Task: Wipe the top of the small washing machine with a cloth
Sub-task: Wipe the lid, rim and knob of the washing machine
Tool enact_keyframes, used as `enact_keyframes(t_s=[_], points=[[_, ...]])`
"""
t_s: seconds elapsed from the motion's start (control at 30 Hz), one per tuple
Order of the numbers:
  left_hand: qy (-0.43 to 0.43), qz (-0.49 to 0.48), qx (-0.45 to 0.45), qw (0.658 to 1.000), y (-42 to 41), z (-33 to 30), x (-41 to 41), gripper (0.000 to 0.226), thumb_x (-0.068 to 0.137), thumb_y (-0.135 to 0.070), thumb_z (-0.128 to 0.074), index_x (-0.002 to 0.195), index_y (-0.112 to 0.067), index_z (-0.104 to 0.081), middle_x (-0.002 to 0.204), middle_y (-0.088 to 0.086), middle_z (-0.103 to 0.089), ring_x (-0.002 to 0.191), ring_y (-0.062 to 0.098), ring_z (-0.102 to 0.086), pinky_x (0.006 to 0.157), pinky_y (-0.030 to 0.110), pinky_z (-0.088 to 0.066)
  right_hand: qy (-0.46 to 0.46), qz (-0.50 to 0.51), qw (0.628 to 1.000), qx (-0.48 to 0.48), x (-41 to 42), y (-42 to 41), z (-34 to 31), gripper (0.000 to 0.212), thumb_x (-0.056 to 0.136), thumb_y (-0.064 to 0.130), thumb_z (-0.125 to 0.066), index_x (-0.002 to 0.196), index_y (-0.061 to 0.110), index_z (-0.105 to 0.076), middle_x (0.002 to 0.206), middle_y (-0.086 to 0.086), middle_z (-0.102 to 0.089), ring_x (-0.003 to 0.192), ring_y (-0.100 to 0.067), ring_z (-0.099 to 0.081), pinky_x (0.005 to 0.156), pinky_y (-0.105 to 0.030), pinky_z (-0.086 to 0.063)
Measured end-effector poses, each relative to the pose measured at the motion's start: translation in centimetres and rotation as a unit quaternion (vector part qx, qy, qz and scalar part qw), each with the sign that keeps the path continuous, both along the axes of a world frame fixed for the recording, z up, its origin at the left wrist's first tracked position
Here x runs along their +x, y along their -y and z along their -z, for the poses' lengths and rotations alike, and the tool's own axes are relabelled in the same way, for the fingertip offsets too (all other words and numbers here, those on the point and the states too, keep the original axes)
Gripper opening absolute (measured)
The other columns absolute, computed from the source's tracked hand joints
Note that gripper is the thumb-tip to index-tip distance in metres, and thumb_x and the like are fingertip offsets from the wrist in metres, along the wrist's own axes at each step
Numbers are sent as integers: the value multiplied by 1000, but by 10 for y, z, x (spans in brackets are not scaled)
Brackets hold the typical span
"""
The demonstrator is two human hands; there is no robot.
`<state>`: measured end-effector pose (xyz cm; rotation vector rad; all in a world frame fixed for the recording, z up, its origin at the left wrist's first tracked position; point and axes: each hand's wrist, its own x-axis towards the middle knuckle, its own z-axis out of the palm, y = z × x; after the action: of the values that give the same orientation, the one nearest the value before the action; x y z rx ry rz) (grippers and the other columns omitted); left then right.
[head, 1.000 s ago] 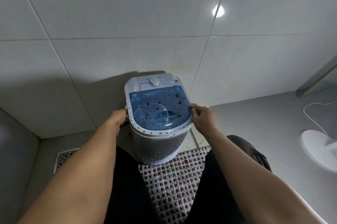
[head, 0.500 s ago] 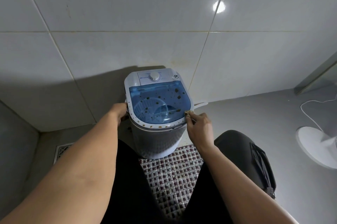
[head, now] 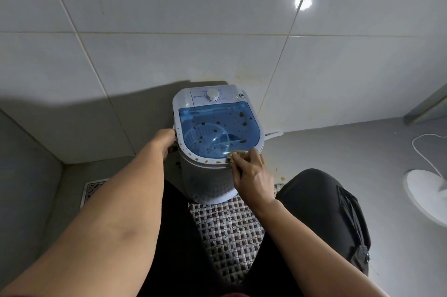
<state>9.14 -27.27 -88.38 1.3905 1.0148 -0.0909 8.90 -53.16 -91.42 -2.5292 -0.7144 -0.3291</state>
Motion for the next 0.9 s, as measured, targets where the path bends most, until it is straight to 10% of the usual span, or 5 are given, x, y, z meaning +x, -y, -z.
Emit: enact_keyframes(t_s=[0.27, 0.53, 0.63, 0.9], points=[[25, -24, -20, 999, -8, 5, -1, 38, 97, -8, -35, 91, -17, -71, 107, 10, -72, 101, 28, -67, 87, 39, -58, 37, -112, 989, -88, -6, -15, 1, 32, 96, 32, -66, 128, 25, -67, 111, -3, -56, 98, -23, -55, 52, -35, -54], [38, -37, -80, 995, -7, 17, -9, 26, 105, -24, -46, 100, -15, -70, 102, 1, -69, 89, 16, -65, 73, 30, -40, 7, -220, 953, -209, -18, -54, -9, 44, 88, 28, -71, 131, 22, -59, 123, -7, -47, 115, -29, -45, 66, -45, -59], [62, -53, -115, 990, -10, 26, -14, 23, 104, -25, -49, 100, -16, -70, 97, -1, -71, 94, 17, -66, 55, 23, -45, 22, -223, 960, -166, -19, -64, -5, 28, 93, 30, -64, 120, 24, -66, 113, -4, -50, 105, -28, -49, 57, -45, -58], [99, -33, -127, 986, -22, 50, -16, 21, 91, -39, -64, 90, -19, -71, 87, 3, -70, 94, 24, -60, 91, 40, -50, 34, -223, 974, 22, 6, -66, -39, 21, 98, 36, -67, 112, 25, -78, 94, 4, -57, 85, -15, -55, 51, -30, -49]])
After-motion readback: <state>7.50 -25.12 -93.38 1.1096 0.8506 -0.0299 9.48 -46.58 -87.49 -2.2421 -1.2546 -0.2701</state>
